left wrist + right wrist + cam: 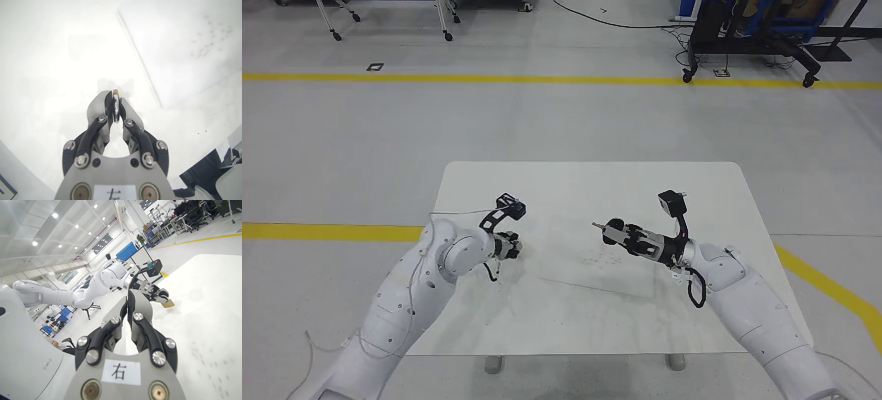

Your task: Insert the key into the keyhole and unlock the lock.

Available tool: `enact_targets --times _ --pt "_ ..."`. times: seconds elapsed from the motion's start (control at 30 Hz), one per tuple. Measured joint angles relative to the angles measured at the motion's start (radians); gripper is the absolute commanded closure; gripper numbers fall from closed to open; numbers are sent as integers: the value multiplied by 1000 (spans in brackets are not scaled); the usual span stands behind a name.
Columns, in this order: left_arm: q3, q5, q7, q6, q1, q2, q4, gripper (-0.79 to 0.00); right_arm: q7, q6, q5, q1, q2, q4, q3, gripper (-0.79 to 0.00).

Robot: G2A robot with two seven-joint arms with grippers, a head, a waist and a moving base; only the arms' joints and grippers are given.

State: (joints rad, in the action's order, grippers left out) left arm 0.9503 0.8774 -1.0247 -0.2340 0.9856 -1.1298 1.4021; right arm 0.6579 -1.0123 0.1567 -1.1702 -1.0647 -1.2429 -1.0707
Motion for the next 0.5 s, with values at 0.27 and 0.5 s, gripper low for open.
enact_targets --times 0.27,0.5 --pt "69 -241 -23 -160 1 9 -51 0 0 0 0 0 0 0 0 0" --pt "120 -602 -143 -387 -72 13 -256 0 0 0 0 0 0 0 0 0"
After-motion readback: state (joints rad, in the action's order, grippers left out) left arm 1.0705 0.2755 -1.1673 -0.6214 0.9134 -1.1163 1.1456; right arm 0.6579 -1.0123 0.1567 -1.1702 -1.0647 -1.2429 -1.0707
